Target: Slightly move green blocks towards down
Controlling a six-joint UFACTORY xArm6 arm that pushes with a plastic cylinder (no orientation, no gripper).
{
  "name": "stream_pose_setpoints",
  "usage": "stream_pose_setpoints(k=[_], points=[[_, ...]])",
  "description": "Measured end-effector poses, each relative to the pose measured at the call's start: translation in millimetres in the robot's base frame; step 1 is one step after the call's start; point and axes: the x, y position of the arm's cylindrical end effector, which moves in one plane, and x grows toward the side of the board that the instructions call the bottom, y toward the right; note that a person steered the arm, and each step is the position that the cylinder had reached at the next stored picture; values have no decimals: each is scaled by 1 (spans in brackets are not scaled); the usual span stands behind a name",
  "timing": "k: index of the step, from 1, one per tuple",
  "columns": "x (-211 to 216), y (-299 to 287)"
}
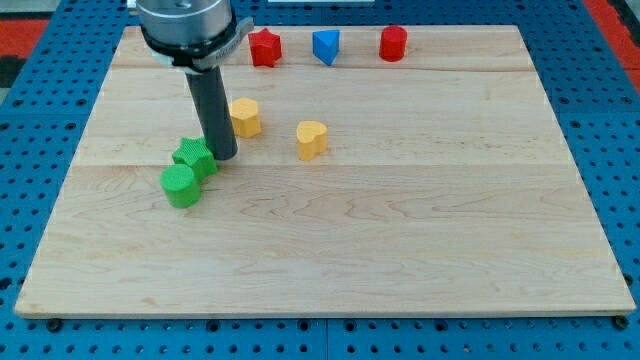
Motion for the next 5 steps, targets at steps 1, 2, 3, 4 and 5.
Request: stream_pose_setpoints(k=[1, 2, 3, 4, 5], points=[[12, 0], [-7, 5], [-32, 4], [-18, -3], [0, -7]])
